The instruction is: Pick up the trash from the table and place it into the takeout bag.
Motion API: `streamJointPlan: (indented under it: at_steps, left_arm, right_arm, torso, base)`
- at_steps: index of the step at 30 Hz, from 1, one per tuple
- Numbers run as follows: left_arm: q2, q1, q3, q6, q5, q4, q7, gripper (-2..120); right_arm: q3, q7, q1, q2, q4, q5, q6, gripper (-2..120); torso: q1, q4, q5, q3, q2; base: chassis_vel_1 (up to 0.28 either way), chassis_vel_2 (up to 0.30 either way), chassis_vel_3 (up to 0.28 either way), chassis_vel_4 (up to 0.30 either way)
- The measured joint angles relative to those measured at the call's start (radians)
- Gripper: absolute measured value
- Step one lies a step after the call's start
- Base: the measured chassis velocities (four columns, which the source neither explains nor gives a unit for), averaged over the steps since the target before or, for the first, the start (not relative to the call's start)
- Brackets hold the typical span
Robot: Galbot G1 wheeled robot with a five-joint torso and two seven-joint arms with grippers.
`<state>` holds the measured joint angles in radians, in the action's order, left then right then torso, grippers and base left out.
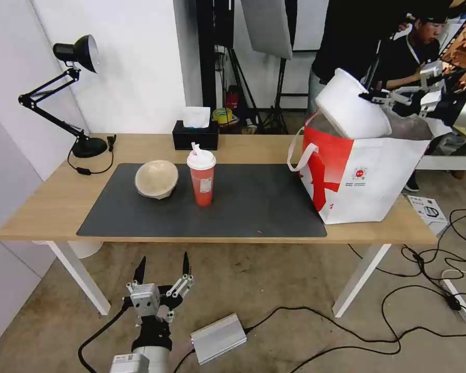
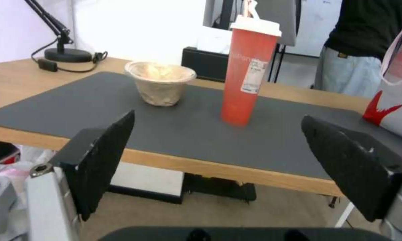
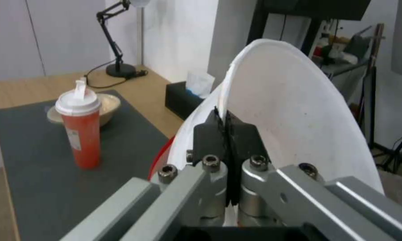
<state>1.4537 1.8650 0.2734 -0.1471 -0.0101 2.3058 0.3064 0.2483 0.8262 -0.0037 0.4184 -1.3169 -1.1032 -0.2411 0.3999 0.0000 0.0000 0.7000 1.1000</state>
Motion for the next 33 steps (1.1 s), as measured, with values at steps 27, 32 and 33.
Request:
streamJointPlan:
  at_steps: [27, 32, 33]
  left_arm:
    - [0.014, 0.003, -0.022, -0.001, 0.019, -0.009, 0.002, 100]
    - [0.015, 0.004, -0.024, -0.003, 0.021, -0.010, 0.003, 100]
    - [0.015, 0.004, -0.024, -0.003, 0.021, -0.010, 0.003, 100]
  right_arm:
    - [-0.064, -0.026, -0.097, -0.016, -0.032, 0.008, 0.028, 39]
    - [-0.046, -0.028, -0.075, -0.018, -0.022, 0.012, 0.030, 60]
    - [-0.046, -0.028, -0.075, -0.018, -0.022, 0.012, 0.030, 60]
  torso:
    - [0.000, 0.0001, 0.0000, 0.000, 0.000]
    - [0.000, 0.0000, 0.0000, 0.000, 0.000]
    - [0.000, 0.0000, 0.0000, 0.000, 0.000]
  base:
    - [0.000, 0.000, 0.000, 0.000]
    - [0.000, 0.000, 0.000, 0.000]
    - [0.000, 0.000, 0.000, 0.000]
